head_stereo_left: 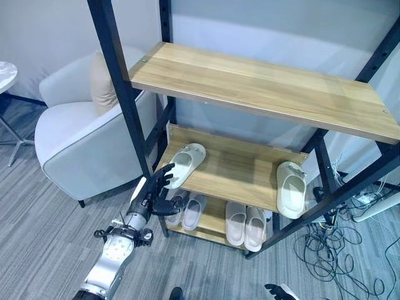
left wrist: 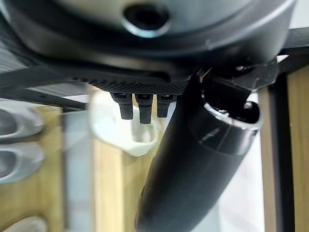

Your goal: Arrange the slippers neatly on the shoe rack.

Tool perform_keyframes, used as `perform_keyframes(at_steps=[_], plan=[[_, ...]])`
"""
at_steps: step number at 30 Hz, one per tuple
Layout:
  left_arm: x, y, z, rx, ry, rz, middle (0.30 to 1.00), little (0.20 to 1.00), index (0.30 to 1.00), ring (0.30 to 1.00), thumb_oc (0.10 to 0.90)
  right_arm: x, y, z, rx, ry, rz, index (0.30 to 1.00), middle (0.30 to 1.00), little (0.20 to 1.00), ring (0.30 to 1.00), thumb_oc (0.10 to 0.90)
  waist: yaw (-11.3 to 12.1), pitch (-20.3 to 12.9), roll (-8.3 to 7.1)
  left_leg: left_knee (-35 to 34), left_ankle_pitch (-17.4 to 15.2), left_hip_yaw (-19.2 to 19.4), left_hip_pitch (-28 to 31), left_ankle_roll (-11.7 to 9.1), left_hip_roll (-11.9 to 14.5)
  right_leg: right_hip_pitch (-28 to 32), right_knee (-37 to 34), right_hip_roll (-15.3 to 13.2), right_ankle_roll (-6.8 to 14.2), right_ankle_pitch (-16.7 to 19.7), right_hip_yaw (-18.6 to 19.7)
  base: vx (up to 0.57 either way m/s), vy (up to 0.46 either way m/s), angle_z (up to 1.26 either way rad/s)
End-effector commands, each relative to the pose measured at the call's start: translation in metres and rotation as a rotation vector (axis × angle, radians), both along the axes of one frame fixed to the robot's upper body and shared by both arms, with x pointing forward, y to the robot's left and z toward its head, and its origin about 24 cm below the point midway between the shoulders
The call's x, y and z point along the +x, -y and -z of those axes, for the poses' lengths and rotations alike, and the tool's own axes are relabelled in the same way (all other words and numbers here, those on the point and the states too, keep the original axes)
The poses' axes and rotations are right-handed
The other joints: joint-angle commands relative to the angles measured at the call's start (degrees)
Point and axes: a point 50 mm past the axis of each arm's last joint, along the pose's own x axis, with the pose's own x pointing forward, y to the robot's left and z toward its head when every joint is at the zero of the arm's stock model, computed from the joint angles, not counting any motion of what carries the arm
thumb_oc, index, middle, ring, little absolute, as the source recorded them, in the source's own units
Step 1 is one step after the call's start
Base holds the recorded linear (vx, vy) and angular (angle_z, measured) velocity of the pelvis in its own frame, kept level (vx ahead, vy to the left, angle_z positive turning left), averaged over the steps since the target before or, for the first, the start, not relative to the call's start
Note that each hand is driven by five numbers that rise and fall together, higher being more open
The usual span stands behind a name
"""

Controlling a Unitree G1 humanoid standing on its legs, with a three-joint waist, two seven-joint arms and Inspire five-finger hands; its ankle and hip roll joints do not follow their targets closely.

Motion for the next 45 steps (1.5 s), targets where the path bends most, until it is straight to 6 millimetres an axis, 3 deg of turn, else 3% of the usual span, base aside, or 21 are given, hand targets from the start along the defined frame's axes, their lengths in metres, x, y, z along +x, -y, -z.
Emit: perform_keyframes(at_steps=[1, 6, 13, 23, 26, 45], plan=[[0.027, 0.016, -0.067, -0.003, 0.354, 0.04, 0.9, 0.9, 0.9, 0.9, 0.8, 0.01, 0.014, -0.006, -0.042, 0.037, -0.012, 0.9, 0.9, 0.9, 0.9, 0.8, 0.1, -2.8, -0.42, 0.1, -5.8, 3.0, 0.3, -2.1, 0.5, -0.9, 0.3, -2.5, 5.7, -1.4, 1.2, 0.05, 0.013, -0.05], [0.039, 0.015, -0.077, 0.092, 0.406, 0.001, 0.9, 0.9, 0.9, 0.9, 0.8, 0.008, 0.014, -0.006, -0.044, 0.029, -0.019, 0.9, 0.9, 0.9, 0.9, 0.8, -0.7, -3.0, -0.34, 0.1, -6.1, 3.2, 0.5, -2.0, 0.6, -1.0, 0.3, -2.5, 5.7, -1.3, 1.6, 0.05, 0.013, -0.03], [0.064, 0.002, -0.116, 0.415, 0.562, -0.071, 0.9, 0.9, 0.9, 0.9, 0.8, 0.015, 0.019, -0.011, -0.048, 0.061, -0.04, 0.9, 0.9, 0.9, 0.9, 0.8, -2.0, -3.3, -0.41, 0.1, -6.3, 4.0, -0.1, -1.9, 0.9, -2.2, 0.3, -2.3, 6.0, -1.0, 2.3, 0.02, 0.007, -0.06], [0.091, -0.006, -0.155, 0.788, 0.667, -0.099, 0.9, 0.9, 0.9, 0.9, 0.8, 0.021, 0.026, -0.016, -0.057, 0.077, -0.074, 0.9, 0.9, 0.9, 0.9, 0.8, -3.6, -3.3, -0.56, 0.1, -6.3, 4.5, -1.5, -1.7, 1.1, -4.0, 0.3, -2.0, 6.2, -0.6, 2.7, 0.0, 0.001, 0.0], [0.094, -0.005, -0.16, 0.829, 0.683, -0.099, 0.9, 0.9, 0.9, 0.9, 0.8, 0.022, 0.024, -0.016, -0.055, 0.078, -0.08, 0.9, 0.9, 0.9, 0.9, 0.8, -3.7, -3.2, -0.68, 0.1, -6.3, 4.6, -1.7, -1.6, 1.1, -4.3, 0.3, -2.0, 6.2, -0.5, 2.8, 0.0, 0.0, 0.0], [0.092, 0.032, -0.138, 0.597, 0.634, -0.003, 0.9, 0.9, 0.9, 0.9, 0.8, 0.022, 0.021, -0.015, -0.05, 0.074, -0.1, 0.9, 0.9, 0.9, 0.9, 0.8, -4.9, -3.0, -0.21, 0.1, -6.8, 5.2, -1.1, -1.5, 1.0, -4.2, 0.3, -2.2, 5.9, -0.7, 3.4, 0.0, 0.0, -0.04]])
